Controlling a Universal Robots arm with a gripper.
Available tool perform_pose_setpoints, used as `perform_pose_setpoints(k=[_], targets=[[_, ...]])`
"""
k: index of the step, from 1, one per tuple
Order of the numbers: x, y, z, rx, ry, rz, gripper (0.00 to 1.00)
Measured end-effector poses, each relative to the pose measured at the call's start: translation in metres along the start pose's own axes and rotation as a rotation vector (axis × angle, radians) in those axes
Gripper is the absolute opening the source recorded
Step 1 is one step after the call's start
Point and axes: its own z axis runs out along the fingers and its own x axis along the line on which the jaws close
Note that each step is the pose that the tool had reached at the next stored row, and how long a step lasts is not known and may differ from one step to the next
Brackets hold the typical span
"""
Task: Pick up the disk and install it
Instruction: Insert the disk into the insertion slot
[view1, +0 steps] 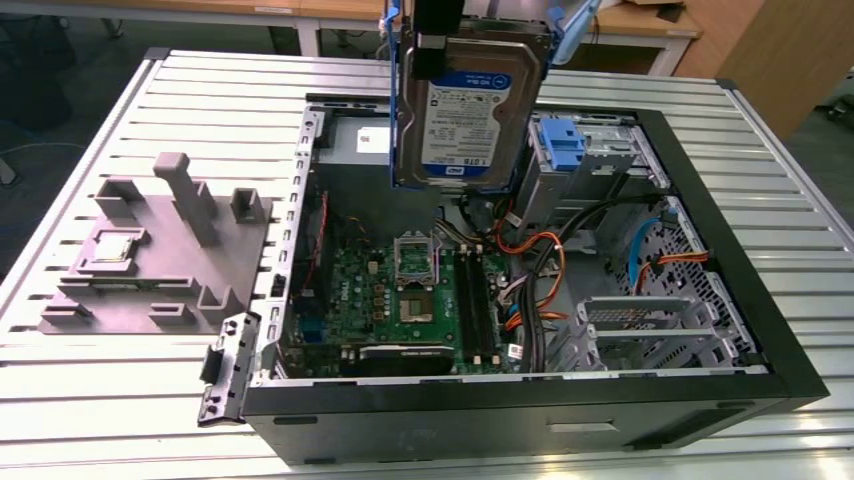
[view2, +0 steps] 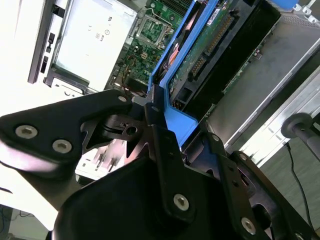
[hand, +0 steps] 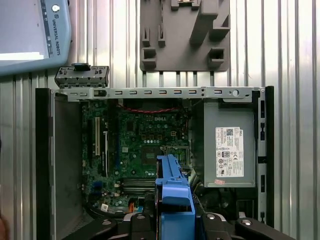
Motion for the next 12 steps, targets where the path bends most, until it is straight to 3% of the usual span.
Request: perform_pose_setpoints(k=[9,10,11,12], targets=[[0.0090,-0.0016,0.0005,0.0000,0.0008,0.000,0.36],[0.0096,-0.0022,0.0006,0.0000,-0.0039,0.000,0.36],[0.0106,-0.0027,0.0008,-0.0004,-0.0152,0.000,0.36],[0.0122,-0.0033,0.0009,-0.0006,-0.0213,0.000,0.36]])
